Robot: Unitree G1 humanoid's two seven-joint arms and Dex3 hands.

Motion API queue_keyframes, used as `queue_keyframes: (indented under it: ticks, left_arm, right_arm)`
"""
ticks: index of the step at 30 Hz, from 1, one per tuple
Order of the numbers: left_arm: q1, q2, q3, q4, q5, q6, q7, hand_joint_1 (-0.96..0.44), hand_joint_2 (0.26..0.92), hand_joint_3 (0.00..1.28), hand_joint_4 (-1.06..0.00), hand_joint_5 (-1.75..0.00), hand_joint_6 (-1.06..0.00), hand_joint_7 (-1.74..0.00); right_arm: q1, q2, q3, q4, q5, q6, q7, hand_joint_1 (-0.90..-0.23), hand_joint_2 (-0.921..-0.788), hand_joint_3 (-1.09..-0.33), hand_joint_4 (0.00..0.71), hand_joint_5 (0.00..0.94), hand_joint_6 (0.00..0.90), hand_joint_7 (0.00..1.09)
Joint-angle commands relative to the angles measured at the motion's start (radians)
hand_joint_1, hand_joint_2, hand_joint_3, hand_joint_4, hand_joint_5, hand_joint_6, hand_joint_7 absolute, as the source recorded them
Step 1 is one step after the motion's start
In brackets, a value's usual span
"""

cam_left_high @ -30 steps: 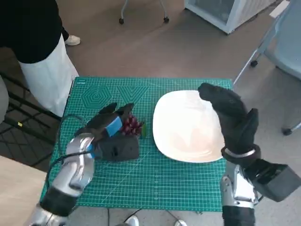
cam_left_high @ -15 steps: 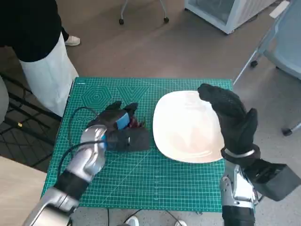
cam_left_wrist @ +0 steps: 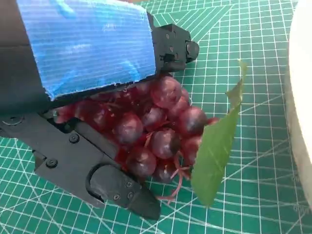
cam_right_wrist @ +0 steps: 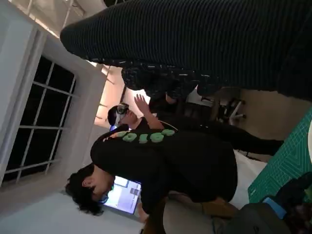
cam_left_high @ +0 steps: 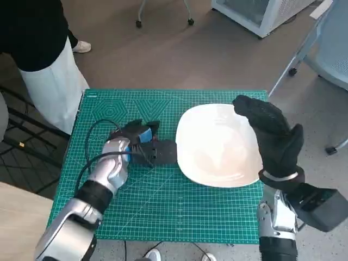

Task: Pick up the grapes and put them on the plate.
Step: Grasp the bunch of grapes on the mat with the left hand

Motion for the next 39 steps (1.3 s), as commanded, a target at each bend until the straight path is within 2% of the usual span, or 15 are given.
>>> queue_keyframes:
  ticks: [1, 21, 27, 29, 31, 32, 34, 36, 38, 39]
  left_arm:
    - [0.001, -0.028, -0.026, 0.106, -0.009, -0.013, 0.013, -0.40, 0.702, 0.00, 0.00, 0.00, -0.12, 0.00]
    - [-0.040, -0.052, -0.038, 0.217, -0.032, -0.026, 0.049, -0.40, 0.702, 0.00, 0.00, 0.00, -0.13, 0.00]
    - [-0.041, -0.052, -0.024, 0.221, -0.059, -0.030, 0.062, -0.31, 0.698, 0.00, -0.01, 0.00, -0.17, -0.02]
    - [-0.043, -0.052, -0.018, 0.222, -0.069, -0.033, 0.067, -0.25, 0.697, 0.00, -0.05, -0.01, -0.21, -0.03]
    - [-0.043, -0.053, -0.014, 0.225, -0.076, -0.036, 0.075, -0.19, 0.705, 0.00, -0.17, -0.03, -0.27, -0.03]
    - [-0.043, -0.053, -0.013, 0.226, -0.079, -0.039, 0.081, -0.15, 0.718, 0.01, -0.26, -0.10, -0.30, -0.03]
    - [-0.041, -0.052, -0.016, 0.227, -0.081, -0.046, 0.095, 0.03, 0.774, 0.02, -0.48, -0.43, -0.39, -0.04]
    - [-0.035, -0.049, -0.023, 0.222, -0.080, -0.056, 0.109, 0.22, 0.826, 0.03, -0.65, -0.78, -0.50, -0.08]
    - [-0.029, -0.043, -0.032, 0.212, -0.075, -0.064, 0.120, 0.29, 0.836, 0.04, -0.76, -0.91, -0.62, -0.16]
    - [-0.026, -0.041, -0.036, 0.206, -0.072, -0.066, 0.125, 0.27, 0.835, 0.05, -0.80, -0.95, -0.68, -0.28]
  right_arm:
    - [0.017, 0.000, -0.002, 0.007, -0.001, 0.015, 0.000, -0.416, -0.921, -0.583, 0.274, 0.001, -0.001, 0.58]
    - [0.012, 0.001, -0.004, 0.008, -0.006, 0.023, -0.008, -0.422, -0.921, -0.579, 0.274, 0.000, 0.000, 0.60]
    - [0.009, 0.001, -0.003, 0.007, -0.005, 0.028, -0.007, -0.425, -0.921, -0.577, 0.274, 0.000, -0.001, 0.60]
    - [0.009, 0.001, -0.002, 0.005, -0.005, 0.029, -0.007, -0.424, -0.921, -0.577, 0.273, 0.000, -0.001, 0.60]
    - [0.008, 0.000, -0.003, 0.005, -0.006, 0.030, -0.007, -0.423, -0.921, -0.578, 0.273, 0.000, -0.001, 0.60]
    - [0.007, 0.000, -0.003, 0.005, -0.006, 0.031, -0.007, -0.423, -0.921, -0.579, 0.273, 0.000, -0.001, 0.60]
    - [0.006, -0.001, -0.003, 0.005, -0.006, 0.031, -0.006, -0.422, -0.921, -0.579, 0.273, 0.000, -0.001, 0.60]
    - [0.006, -0.002, -0.004, 0.005, -0.007, 0.031, -0.007, -0.423, -0.921, -0.580, 0.273, 0.000, -0.001, 0.60]
    - [0.005, -0.003, -0.004, 0.006, -0.008, 0.031, -0.008, -0.424, -0.921, -0.579, 0.273, 0.000, -0.001, 0.60]
    - [0.005, -0.003, -0.005, 0.007, -0.009, 0.030, -0.009, -0.424, -0.921, -0.579, 0.273, 0.000, -0.001, 0.60]
